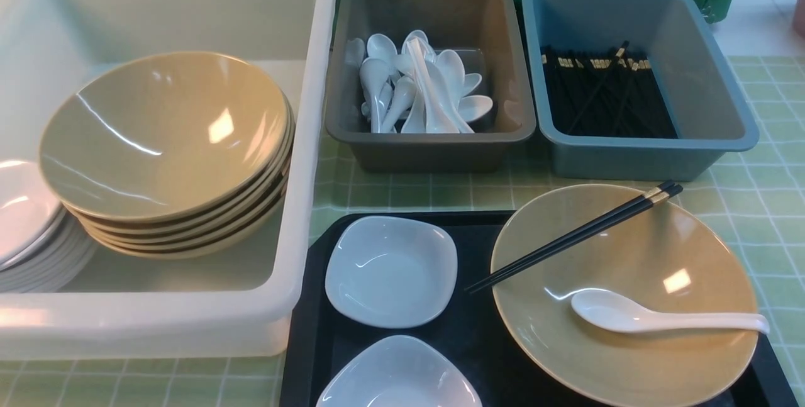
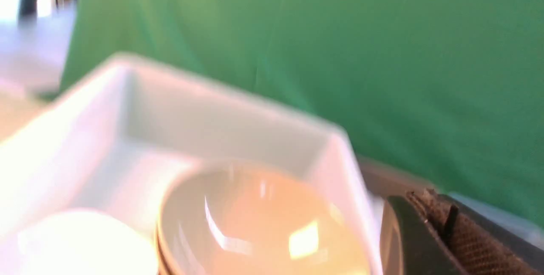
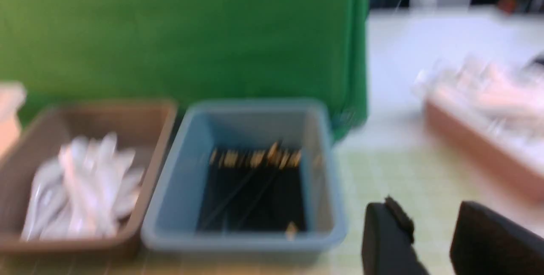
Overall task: On green table put chopsticks spoon bowls plates into blue grey white boxes.
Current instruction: 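Move the grippers toward the tableware on the black tray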
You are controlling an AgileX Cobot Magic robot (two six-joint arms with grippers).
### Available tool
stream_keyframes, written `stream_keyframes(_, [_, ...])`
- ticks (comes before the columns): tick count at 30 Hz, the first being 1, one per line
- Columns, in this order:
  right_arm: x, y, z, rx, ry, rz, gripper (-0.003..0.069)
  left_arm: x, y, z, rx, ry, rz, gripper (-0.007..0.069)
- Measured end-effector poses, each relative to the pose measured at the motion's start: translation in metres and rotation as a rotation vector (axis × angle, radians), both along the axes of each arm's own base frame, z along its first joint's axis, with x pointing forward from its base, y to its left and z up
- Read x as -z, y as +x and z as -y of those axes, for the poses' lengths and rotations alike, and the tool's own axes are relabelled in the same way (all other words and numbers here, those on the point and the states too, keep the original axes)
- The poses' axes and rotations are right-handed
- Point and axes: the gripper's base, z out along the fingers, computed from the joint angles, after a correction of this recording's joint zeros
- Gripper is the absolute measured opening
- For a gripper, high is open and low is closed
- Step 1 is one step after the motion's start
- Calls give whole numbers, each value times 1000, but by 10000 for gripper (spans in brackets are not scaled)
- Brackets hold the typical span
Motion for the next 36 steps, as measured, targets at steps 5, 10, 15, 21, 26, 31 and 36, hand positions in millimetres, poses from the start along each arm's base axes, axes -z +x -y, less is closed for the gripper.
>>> stream_keyframes(5, [34,28,-26,-239,-110,-338,236,2,-3,1,20,22,-14,-1])
stream_keyframes(10, [42,51,-53,-415,-187,-585,236,7,-6,2,33,-3,-72,-1])
stream_keyframes(15, [37,85,-71,-518,-284,-712,260,8,-6,6,64,-66,-84,-1])
stream_keyframes(21, [39,136,-89,-614,-374,-910,370,9,-7,11,133,-103,-106,-1])
stream_keyframes(26, [54,158,-97,-905,-680,-892,431,9,-8,14,183,-78,-109,-1])
stream_keyframes(31, [77,166,-100,-1380,-1075,-831,446,9,-8,15,201,-41,-105,-1])
stream_keyframes(36, [88,174,-114,-1499,-1182,-723,446,9,-8,14,200,-29,-103,-1])
